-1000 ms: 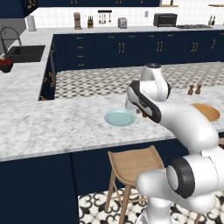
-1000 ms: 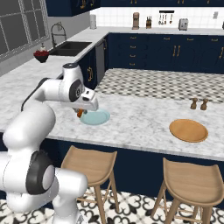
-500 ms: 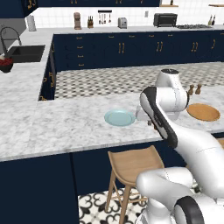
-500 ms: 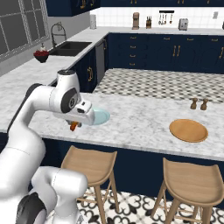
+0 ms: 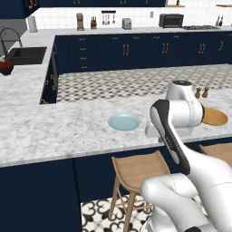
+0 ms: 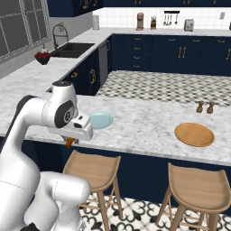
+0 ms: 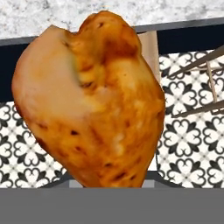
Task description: Pick the chicken drumstick and mushroom from their plates and place them in the bowl. Then put the bowl in the fridge.
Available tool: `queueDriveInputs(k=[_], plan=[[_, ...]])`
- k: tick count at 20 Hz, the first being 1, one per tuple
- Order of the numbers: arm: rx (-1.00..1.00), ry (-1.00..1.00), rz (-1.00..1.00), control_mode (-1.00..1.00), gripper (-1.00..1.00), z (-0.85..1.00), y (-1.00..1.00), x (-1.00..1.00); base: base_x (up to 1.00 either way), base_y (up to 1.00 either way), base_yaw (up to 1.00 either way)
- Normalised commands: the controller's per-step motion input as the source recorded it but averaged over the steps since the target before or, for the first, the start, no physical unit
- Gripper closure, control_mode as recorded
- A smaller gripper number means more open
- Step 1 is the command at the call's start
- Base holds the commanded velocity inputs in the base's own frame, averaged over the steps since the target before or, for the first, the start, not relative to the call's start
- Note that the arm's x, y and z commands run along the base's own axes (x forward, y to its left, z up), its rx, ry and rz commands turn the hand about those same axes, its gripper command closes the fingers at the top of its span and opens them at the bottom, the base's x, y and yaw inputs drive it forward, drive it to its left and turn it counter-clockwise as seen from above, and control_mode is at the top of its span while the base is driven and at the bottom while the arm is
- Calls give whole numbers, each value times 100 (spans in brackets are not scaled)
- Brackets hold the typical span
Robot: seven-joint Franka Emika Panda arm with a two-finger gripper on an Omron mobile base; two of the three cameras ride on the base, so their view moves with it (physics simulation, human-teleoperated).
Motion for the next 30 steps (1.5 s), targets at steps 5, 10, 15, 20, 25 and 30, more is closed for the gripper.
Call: queueDriveInputs(k=[5, 10, 15, 20, 25, 30], plan=[[-2, -29, 0, -100, 100, 1, 0, -41, 0, 0, 0], [0, 0, 0, -100, 100, 0, 0, -1, 0, 0, 0], [0, 0, 0, 100, 100, 0, 0, 0, -1, 0, 0], [0, 0, 0, 100, 100, 0, 0, 0, -28, -81, 0], [0, 0, 0, 100, 100, 0, 0, 0, -32, -100, 0], [0, 0, 0, 100, 100, 0, 0, 0, -15, -100, 0]])
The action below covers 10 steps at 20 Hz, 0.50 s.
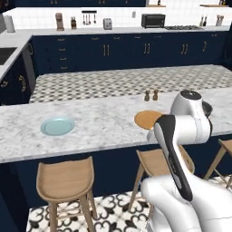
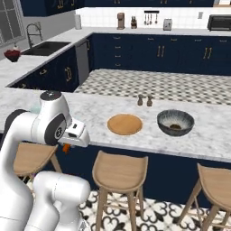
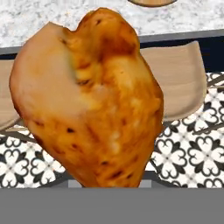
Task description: Pick the chicken drumstick and mushroom from their plates and place them in the bowl. Then put the bowl in the fridge.
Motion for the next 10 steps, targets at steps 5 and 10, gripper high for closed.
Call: queueDriveInputs(k=[5, 10], plan=[[0, 0, 0, 100, 100, 0, 0, 0, -1, -100, 0], [0, 0, 0, 100, 100, 0, 0, 0, 1, -100, 0]])
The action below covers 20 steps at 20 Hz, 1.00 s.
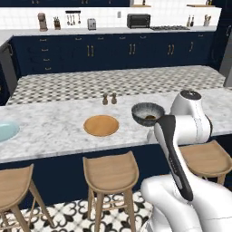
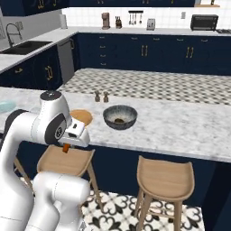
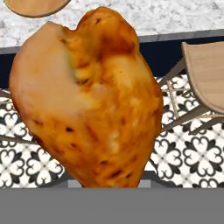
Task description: Pick the chicken drumstick and mushroom from their plates and place them in the bowl. Then put the bowl in the fridge.
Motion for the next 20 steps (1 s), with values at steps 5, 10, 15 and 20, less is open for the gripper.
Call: queueDriveInputs(k=[5, 10, 15, 20], plan=[[0, 0, 0, 100, 100, 0, 0, 0, 14, -71, -4], [0, 0, 0, 100, 100, 0, 0, 0, 44, 16, 0], [0, 0, 0, 100, 100, 0, 0, 0, 71, 31, 0], [0, 0, 0, 100, 100, 0, 0, 0, 93, 5, 4]])
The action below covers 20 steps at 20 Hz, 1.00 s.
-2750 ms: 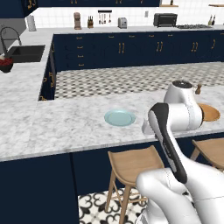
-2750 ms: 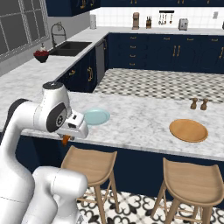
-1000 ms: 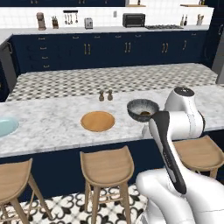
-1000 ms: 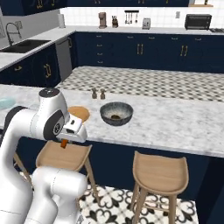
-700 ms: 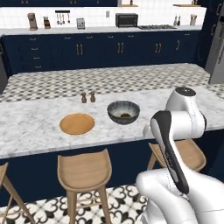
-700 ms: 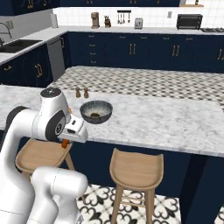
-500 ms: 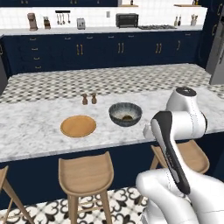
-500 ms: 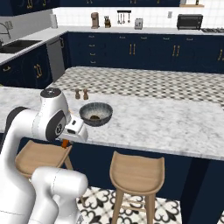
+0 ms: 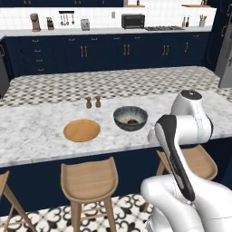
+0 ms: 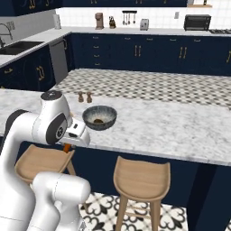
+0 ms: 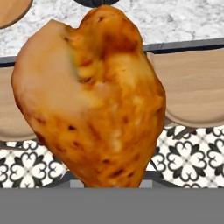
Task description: Pick the chicken drumstick and mushroom from their plates and place them in the bowl. Then put the bowl in the fridge.
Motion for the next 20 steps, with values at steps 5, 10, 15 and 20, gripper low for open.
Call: queueDriveInputs(k=[5, 10, 15, 20], plan=[[0, 0, 0, 100, 100, 0, 0, 0, 32, 25, 7], [0, 0, 0, 100, 100, 0, 0, 0, 0, 2, 0], [-3, -13, 10, -100, 100, 24, 9, 46, 0, 0, 0], [-9, -18, 9, -100, 100, 44, 7, 55, 0, 0, 0]])
